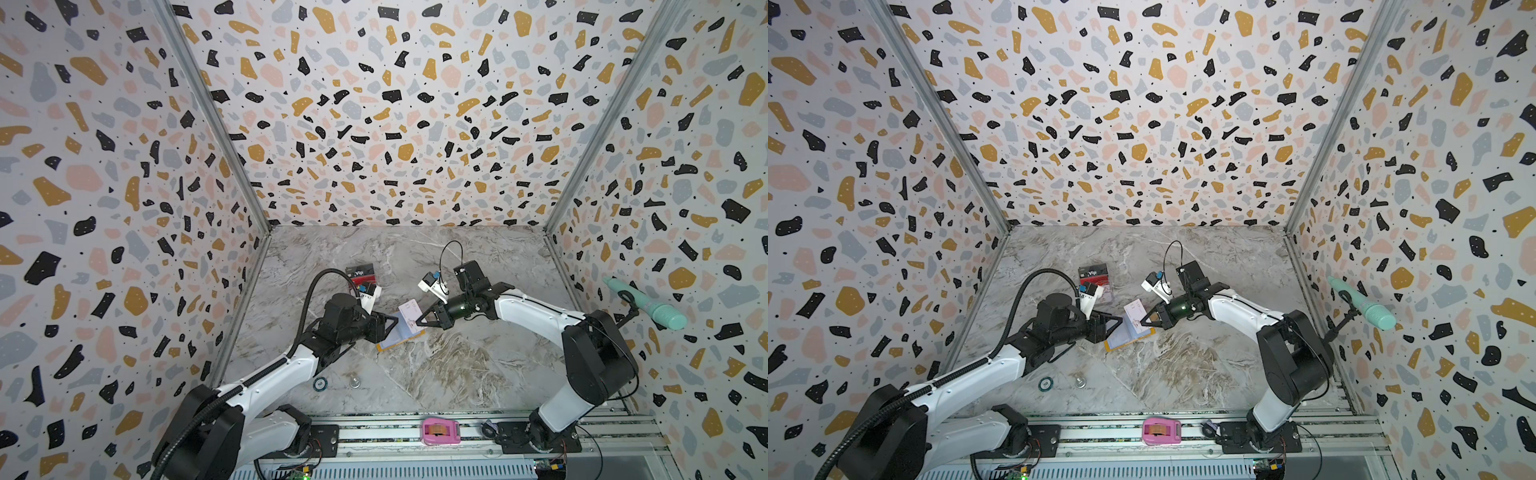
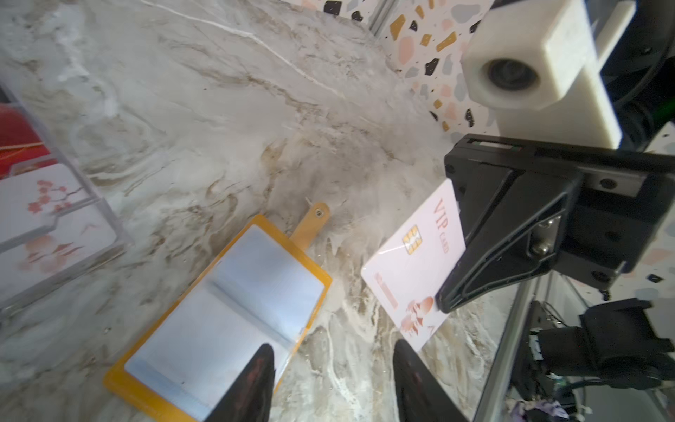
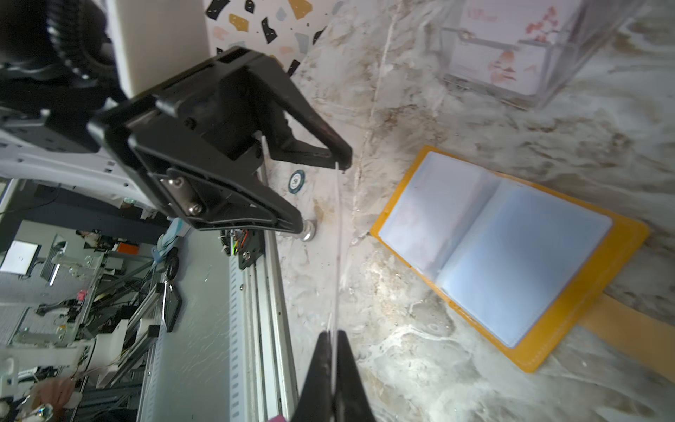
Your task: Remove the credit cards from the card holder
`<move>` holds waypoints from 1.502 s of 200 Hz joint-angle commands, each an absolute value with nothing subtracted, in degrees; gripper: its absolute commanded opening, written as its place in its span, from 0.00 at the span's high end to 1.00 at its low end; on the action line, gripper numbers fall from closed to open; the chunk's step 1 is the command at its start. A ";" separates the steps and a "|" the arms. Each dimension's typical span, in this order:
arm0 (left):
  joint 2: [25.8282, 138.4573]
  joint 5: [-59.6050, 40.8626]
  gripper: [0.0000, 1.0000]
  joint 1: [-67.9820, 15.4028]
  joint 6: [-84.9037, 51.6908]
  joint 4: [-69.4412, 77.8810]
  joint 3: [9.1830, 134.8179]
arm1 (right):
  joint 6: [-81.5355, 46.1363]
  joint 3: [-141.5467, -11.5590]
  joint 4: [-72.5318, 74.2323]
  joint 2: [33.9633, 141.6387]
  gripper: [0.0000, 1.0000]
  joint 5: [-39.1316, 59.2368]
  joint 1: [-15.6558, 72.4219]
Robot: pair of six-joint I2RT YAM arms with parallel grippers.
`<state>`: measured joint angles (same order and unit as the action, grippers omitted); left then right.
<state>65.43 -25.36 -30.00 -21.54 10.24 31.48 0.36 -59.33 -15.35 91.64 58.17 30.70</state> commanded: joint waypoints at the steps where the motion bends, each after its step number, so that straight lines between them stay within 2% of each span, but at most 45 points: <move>1: 62.67 -31.68 0.42 -29.62 -20.77 10.92 33.19 | 4.91 -58.92 -17.92 87.94 0.98 64.20 30.87; 27: 60.18 -38.31 0.38 -29.62 -22.11 12.94 33.78 | 5.64 -57.87 -16.90 86.19 0.99 66.97 31.28; 68: 59.00 -46.29 0.41 -29.61 -23.79 13.49 34.35 | 8.49 -57.96 -16.77 85.76 0.99 70.04 33.91; 96: 59.15 -48.71 0.54 -29.62 -24.63 13.53 34.44 | 11.07 -58.80 -17.98 86.41 0.99 70.30 35.60; 117: 59.06 -50.08 0.69 -29.62 -25.29 13.54 34.71 | 11.25 -58.88 -17.76 86.75 0.99 70.24 35.64; 167: 58.45 -50.45 0.86 -29.62 -26.61 13.43 34.78 | 10.15 -58.97 -16.67 87.48 0.97 68.68 35.62; 186: 58.45 -50.12 0.91 -29.62 -27.36 13.81 34.97 | 8.49 -58.52 -15.03 87.17 0.86 67.13 35.55; 200: 58.22 -49.22 0.93 -29.62 -28.24 13.99 34.98 | 6.62 -57.54 -12.42 86.43 0.70 65.77 35.51; 228: 57.42 -46.79 0.98 -29.62 -30.11 17.48 34.32 | 2.24 -54.86 -6.57 84.74 0.54 64.21 34.91; 255: 56.53 -42.90 1.00 -29.62 -32.72 21.08 32.93 | -5.47 -50.80 3.52 81.62 0.41 62.31 34.66; 280: 54.98 -37.38 1.00 -29.62 -35.44 25.25 31.13 | -17.01 -44.77 19.01 78.19 0.31 58.31 34.79; 300: 53.67 -32.30 1.00 -29.62 -38.60 30.95 28.52 | -28.07 -39.57 34.94 76.92 0.28 55.95 35.00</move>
